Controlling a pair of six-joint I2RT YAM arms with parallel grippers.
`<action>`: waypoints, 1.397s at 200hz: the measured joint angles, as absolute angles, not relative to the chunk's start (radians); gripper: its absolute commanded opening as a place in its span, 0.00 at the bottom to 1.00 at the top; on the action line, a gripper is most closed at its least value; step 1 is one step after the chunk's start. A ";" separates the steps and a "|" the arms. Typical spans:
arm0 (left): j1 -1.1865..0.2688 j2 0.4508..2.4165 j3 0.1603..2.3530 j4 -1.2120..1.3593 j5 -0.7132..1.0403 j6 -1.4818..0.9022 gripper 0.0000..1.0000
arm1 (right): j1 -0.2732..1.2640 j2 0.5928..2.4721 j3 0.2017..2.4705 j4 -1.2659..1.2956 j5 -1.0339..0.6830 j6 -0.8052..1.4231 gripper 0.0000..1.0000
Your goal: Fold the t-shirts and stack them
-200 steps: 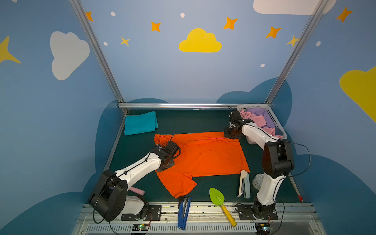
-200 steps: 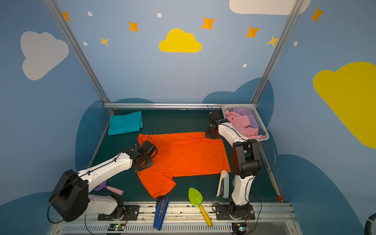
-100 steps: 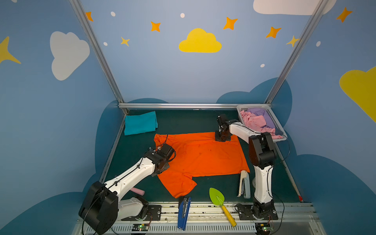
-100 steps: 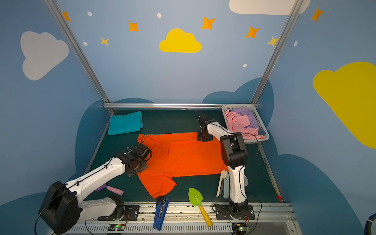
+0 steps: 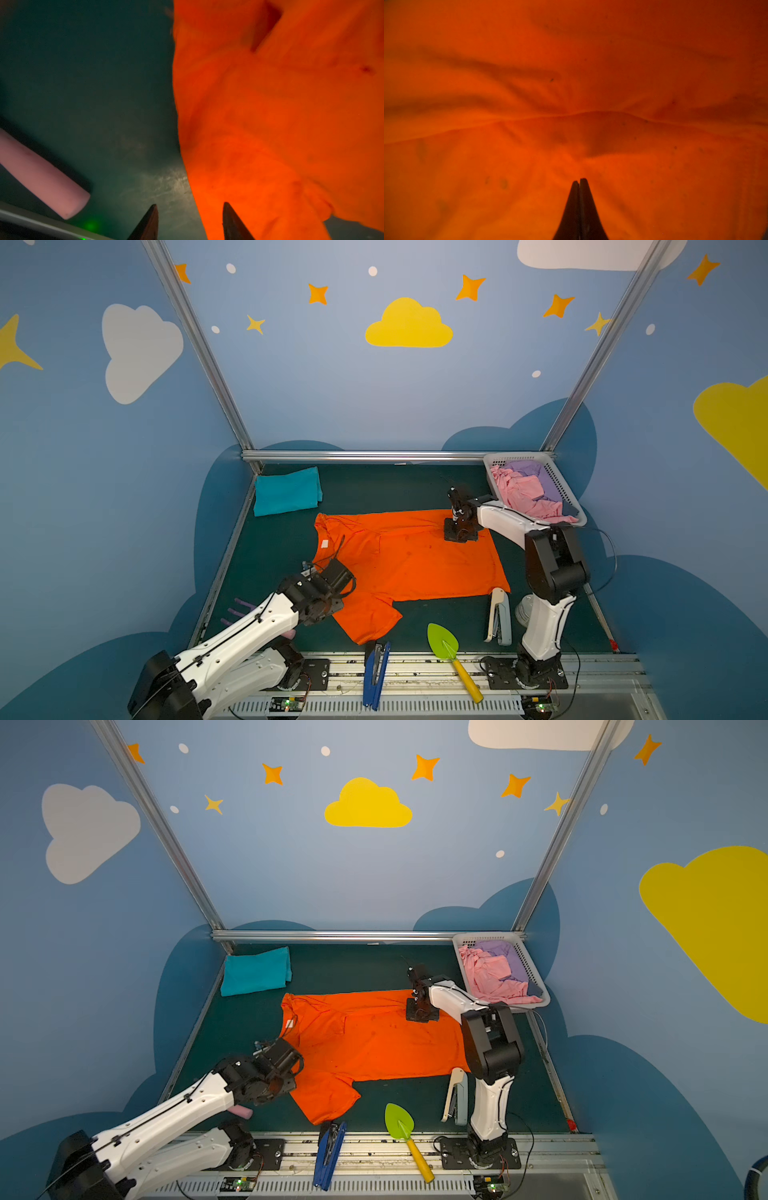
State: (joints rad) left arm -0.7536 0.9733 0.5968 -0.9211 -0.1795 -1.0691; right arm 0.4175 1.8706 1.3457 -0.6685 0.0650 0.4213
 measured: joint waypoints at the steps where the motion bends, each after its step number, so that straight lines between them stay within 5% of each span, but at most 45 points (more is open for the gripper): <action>1: -0.757 0.974 0.593 -0.920 -0.178 -1.072 0.58 | 0.418 1.866 1.345 -0.669 0.067 0.422 0.00; 75: -1.090 1.043 0.514 -0.738 -0.143 -1.315 0.70 | 0.382 1.547 1.201 -0.738 0.089 0.443 0.08; 140: -1.142 1.103 0.478 -0.562 -0.120 -1.369 0.63 | 0.351 1.504 1.138 -0.784 0.085 0.467 0.09; 160: -1.141 1.142 0.493 -0.548 -0.121 -1.376 0.56 | 0.350 1.477 1.138 -0.787 0.085 0.472 0.09; 215: -1.125 1.304 0.596 -0.598 -0.089 -1.342 0.05 | 0.345 1.455 1.138 -0.808 0.096 0.476 0.10; 279: -1.051 1.215 0.603 -0.741 -0.069 -1.297 0.08 | 0.313 1.441 1.095 -0.820 0.110 0.476 0.11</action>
